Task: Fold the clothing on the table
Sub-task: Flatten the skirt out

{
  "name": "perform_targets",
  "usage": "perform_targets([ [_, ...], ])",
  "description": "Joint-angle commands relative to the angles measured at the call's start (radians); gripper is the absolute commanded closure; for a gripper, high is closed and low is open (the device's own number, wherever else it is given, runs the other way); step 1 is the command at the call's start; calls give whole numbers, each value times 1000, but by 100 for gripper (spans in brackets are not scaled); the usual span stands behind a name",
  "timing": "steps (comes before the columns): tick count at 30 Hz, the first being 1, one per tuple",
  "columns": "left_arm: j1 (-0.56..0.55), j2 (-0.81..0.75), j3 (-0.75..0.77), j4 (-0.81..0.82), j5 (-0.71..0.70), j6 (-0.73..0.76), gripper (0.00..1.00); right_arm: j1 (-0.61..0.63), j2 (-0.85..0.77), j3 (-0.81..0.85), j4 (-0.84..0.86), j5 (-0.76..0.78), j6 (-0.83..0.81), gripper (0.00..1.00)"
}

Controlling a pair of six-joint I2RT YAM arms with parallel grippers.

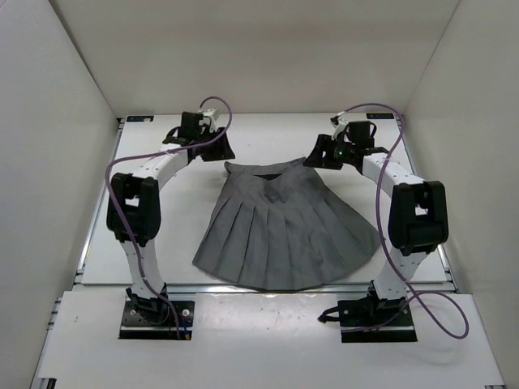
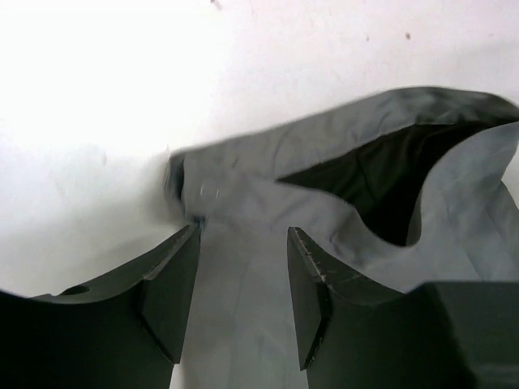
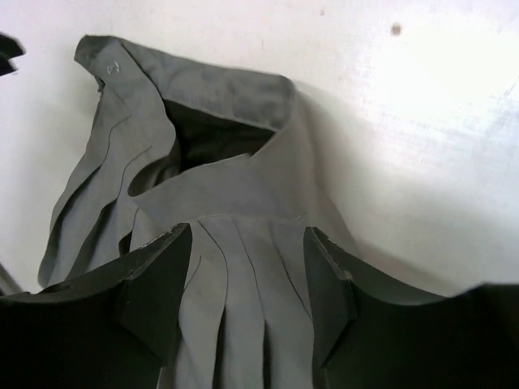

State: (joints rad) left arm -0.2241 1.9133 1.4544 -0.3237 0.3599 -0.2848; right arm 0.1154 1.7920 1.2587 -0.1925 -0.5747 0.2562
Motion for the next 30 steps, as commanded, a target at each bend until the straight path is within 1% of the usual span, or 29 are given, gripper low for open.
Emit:
perform_targets([
  [1,-37,82,99,-12,-39,27,42,-14,44,79,31,-7,-66,44],
  [3,-40,119,122,-18,-67,38,42,-23,61,96,5,-11,-80,42],
  [10,-73,167,146,-60,-148,65,42,-25,70,102,2,13,-98,42],
  [13,-86,156,124,-41,-188,64,42,-22,76,110,-8,21,-109,42],
  [15,-77,139,120,-38,-177,56,42,-19,80,113,-15,18,-109,42],
  [17,-83,93,87,-11,-182,39,37,-16,81,105,-19,22,-115,41],
  [18,-84,45,51,1,-223,29,31,-20,78,97,-25,27,-114,42],
  [19,-84,30,50,2,-223,32,31,-20,78,97,-18,27,-120,42],
  [20,-80,24,41,0,-252,38,30,-19,82,102,-19,16,-112,42],
  [22,-72,9,27,-8,-268,42,33,-19,73,103,-19,9,-107,42],
  [25,-44,22,11,-12,-245,30,33,1,75,102,-16,6,-107,42],
  [27,-53,30,3,-5,-246,35,33,0,72,102,-15,10,-107,42],
  [30,-81,68,38,-9,-280,47,33,3,73,100,-16,12,-100,40],
])
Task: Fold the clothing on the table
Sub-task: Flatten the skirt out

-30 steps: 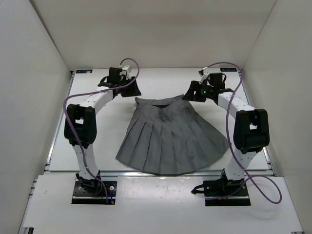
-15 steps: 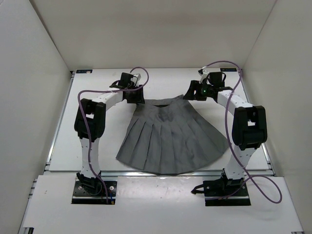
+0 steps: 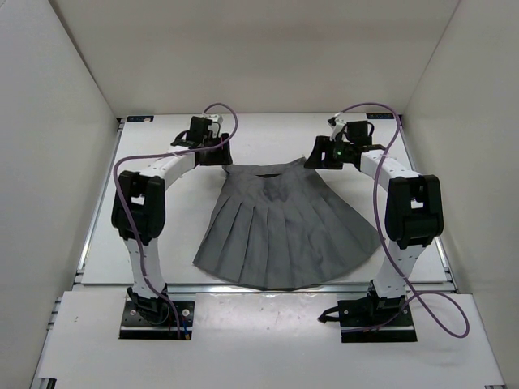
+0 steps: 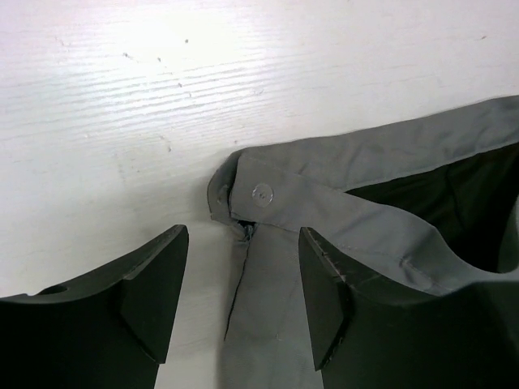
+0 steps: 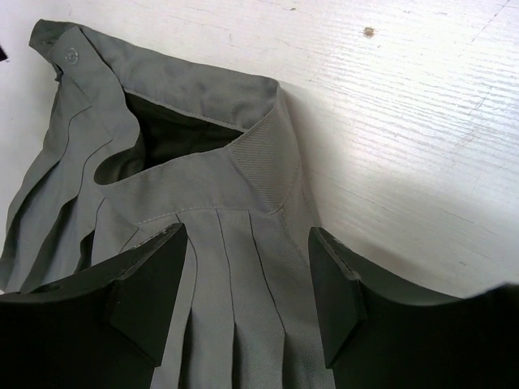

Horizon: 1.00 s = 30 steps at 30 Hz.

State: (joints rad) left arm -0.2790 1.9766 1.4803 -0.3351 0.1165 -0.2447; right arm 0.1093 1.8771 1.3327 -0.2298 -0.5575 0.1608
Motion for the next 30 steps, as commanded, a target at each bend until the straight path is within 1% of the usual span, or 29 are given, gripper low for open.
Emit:
perform_targets([
  [1,-26,33,47,-25,-57,12,33,1,-16,22,23,-13,-10,41],
  [5,-45,108,139,-64,-89,22,33,7,-29,22,12,-10,-15,41],
  [9,-46,126,155,-58,-83,12,34,4,-39,17,20,11,-21,41],
  [16,-55,168,190,-114,-115,18,35,-2,-41,6,24,33,-24,41],
  [18,-57,162,175,-105,-115,21,36,-2,-39,0,40,27,-24,41],
  [19,-57,157,175,-94,-115,24,39,1,-35,9,37,30,-23,41],
  [20,-57,162,166,-91,-101,19,45,0,-35,11,41,30,-23,42],
  [21,-52,165,173,-91,-104,24,56,-2,-29,19,40,21,-26,41],
  [22,-48,171,170,-97,-92,25,61,0,-26,20,34,21,-27,42],
  [23,-55,172,178,-97,-92,27,70,1,-19,20,35,21,-17,41],
  [24,-55,179,184,-99,-92,24,74,1,-19,32,32,22,-17,42],
  [25,-57,185,184,-96,-77,27,75,1,-9,37,30,21,-24,41],
  [26,-58,185,184,-99,-78,24,85,0,-10,46,35,21,-26,41],
  [27,-57,188,184,-99,-69,28,99,1,-4,45,35,15,-29,41],
  [30,-57,176,176,-99,-35,28,100,4,22,77,15,10,-43,41],
])
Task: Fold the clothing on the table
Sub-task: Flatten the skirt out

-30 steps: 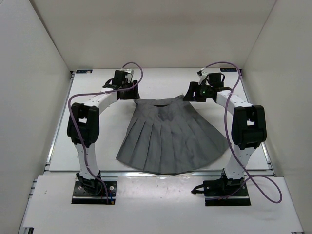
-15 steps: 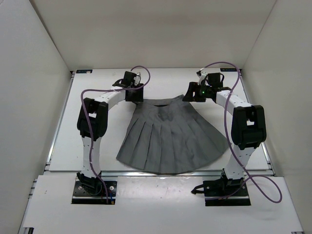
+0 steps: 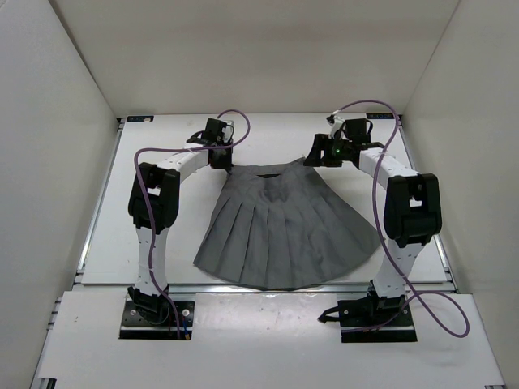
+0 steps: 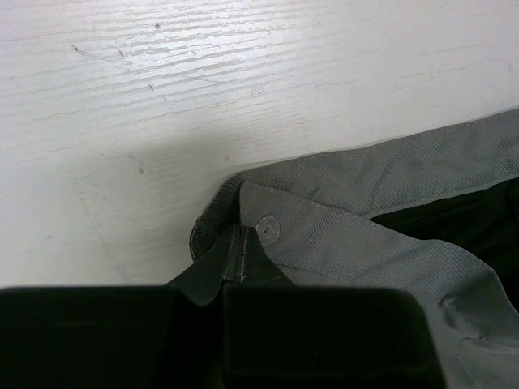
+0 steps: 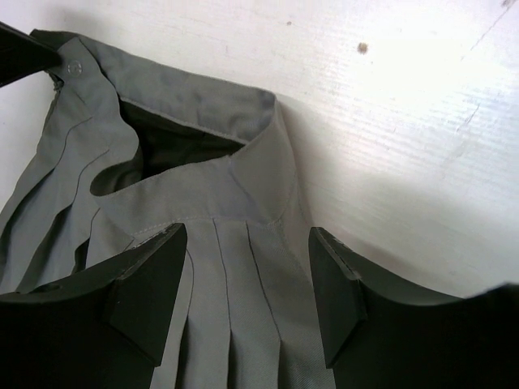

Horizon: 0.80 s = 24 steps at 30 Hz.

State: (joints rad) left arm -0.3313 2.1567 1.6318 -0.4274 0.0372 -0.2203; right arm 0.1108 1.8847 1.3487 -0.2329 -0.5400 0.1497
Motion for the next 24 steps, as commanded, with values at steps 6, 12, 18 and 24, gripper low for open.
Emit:
perform_targets([
  [6,15,-41,-26,41,82,-7,100,-3,70,135,-11,-23,-78,45],
  [12,29,-86,-73,79,113,-24,100,16,148,182,-55,-49,-122,46],
  [18,38,-118,-101,85,133,-22,100,36,197,242,-92,-66,-142,72],
  [24,66,-231,-232,139,159,-27,100,-2,87,124,32,-133,-56,100],
])
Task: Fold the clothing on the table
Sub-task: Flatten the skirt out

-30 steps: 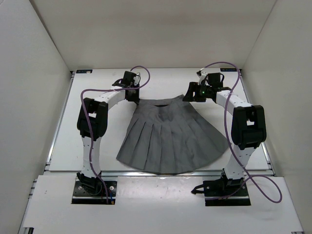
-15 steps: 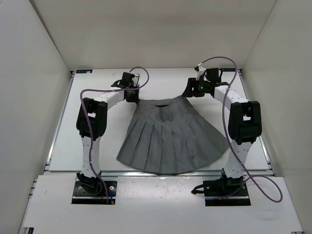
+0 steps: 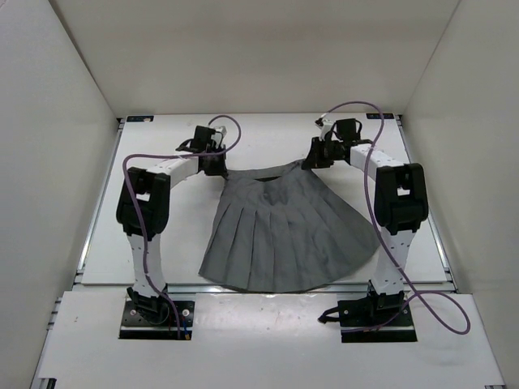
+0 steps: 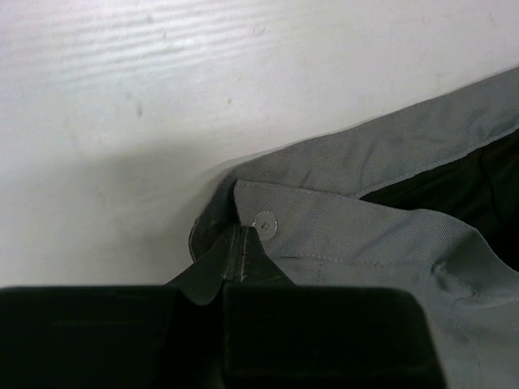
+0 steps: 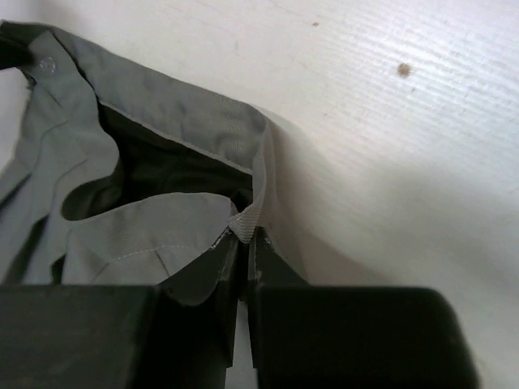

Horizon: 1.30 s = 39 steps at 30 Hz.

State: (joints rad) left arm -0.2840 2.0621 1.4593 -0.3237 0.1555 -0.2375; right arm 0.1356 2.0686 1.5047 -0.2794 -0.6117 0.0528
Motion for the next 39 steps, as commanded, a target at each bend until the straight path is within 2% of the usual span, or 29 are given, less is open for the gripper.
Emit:
perform_targets([
  [1,25,-149,-77,43,39,-10,100,-39,-120,-58,85,-75,68,100],
  [10,88,-347,-258,129,87,-36,100,-134,-346,-296,233,-207,263,100],
  [14,103,-333,-249,114,87,-31,100,-179,-322,-281,220,-234,295,100],
  [20,123,-275,-246,130,76,-45,100,-183,-197,-219,180,-229,311,100],
  [26,126,-165,-168,146,98,-59,100,-162,-104,-144,180,-243,285,100],
  [27,135,-160,-171,159,116,-68,94,-153,-91,-130,180,-237,285,100],
  [28,135,-160,-187,208,153,-94,66,-146,-85,-115,175,-237,272,100],
  [29,143,-158,-206,236,182,-129,52,-142,-71,-113,184,-240,275,100],
  [31,146,-161,-217,305,210,-164,51,-142,-55,-90,175,-238,263,100],
  [33,138,-140,-205,304,214,-174,40,-111,-45,-66,158,-228,252,100],
  [36,115,-120,-206,307,204,-186,30,-108,-36,-55,158,-231,246,100],
  [39,92,-94,-192,345,188,-198,29,-103,-30,-54,158,-238,246,100],
])
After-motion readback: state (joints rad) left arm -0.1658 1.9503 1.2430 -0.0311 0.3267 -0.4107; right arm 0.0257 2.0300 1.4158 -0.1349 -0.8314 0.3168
